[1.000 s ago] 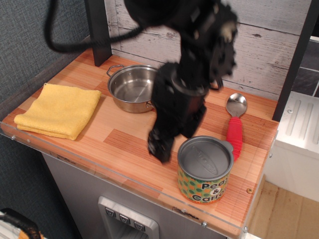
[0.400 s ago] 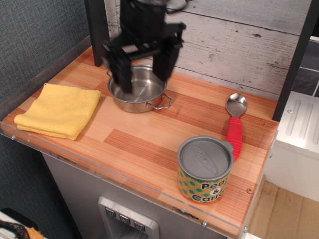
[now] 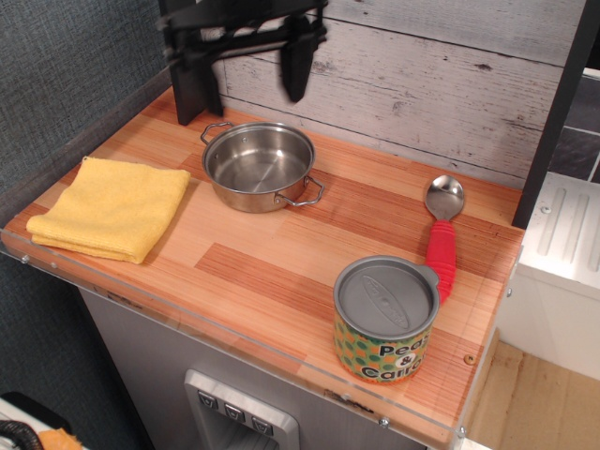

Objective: Move the can in front of the red spoon in the corner of the table.

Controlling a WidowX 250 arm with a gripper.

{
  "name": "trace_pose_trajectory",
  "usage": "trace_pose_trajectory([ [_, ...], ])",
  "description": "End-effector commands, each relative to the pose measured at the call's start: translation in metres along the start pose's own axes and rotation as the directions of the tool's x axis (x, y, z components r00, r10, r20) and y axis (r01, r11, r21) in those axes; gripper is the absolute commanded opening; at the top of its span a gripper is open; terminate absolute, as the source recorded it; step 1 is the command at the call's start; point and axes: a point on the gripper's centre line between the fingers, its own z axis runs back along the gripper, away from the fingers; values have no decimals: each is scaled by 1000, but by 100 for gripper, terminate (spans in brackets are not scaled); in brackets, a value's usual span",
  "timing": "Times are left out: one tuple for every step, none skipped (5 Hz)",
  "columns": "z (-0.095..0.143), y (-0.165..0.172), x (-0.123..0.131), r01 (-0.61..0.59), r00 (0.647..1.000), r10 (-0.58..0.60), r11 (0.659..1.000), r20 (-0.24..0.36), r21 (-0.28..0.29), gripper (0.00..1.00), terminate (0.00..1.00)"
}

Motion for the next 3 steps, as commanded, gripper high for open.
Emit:
trace_pose_trajectory([
  [34,-42,13,128,992,-127,991,25,-36,100,0],
  [34,-42,13,128,992,-127,991,25,-36,100,0],
  [34,-42,13,128,992,-127,991,25,-36,100,100],
])
